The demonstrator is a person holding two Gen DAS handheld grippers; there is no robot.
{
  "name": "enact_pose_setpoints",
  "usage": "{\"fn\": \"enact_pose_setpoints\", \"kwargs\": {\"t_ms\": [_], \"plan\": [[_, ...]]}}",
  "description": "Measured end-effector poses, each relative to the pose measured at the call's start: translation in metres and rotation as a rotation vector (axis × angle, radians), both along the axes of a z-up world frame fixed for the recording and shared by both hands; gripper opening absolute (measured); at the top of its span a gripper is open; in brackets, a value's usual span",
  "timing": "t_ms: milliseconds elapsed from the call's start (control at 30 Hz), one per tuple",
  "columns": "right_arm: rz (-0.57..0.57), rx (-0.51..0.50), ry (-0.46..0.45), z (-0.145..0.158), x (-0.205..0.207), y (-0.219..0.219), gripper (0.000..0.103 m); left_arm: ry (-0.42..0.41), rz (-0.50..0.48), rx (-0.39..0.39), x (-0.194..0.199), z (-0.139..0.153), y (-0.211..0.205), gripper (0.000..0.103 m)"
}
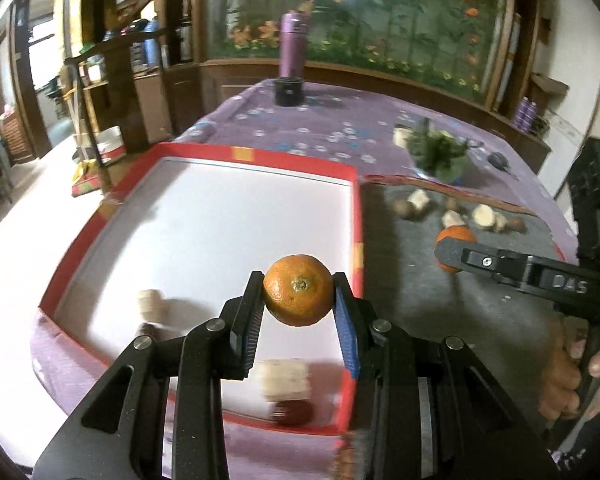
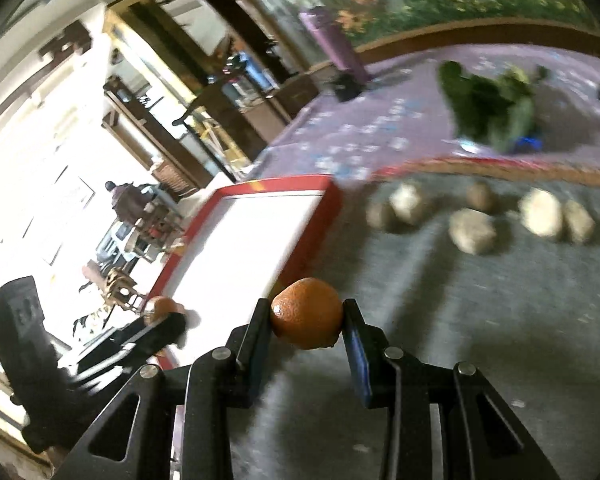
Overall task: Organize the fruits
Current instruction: 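Carry both held oranges over the white tray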
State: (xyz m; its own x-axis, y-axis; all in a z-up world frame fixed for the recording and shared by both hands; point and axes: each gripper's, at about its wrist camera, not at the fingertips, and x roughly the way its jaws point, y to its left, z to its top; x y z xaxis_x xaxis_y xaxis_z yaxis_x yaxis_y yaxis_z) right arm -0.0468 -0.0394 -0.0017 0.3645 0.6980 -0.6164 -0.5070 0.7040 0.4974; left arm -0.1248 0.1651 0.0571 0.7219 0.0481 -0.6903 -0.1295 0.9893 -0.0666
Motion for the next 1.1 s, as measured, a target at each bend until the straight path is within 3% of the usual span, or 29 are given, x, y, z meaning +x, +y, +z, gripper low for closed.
{"fn": "enact_pose_setpoints", "kwargs": {"t_ms": [233,500,1100], "plan": [[0.086,-0.014,-0.046,0.008,-0.011,0.064,0.034,-0.007,0.082,0.045,-0.004,-0.006,0.029,0.033],[0.136,-0.058,-0.054,-0.002,-0.016,0.106,0.034,0.0,0.13,0.066,-0.005,-0.013,0.055,0.033],[0.136,-0.101,-0.013,-0.028,-0.003,0.123,0.034,0.016,0.139,0.075,0.003,-0.021,0.067,0.033]]}}
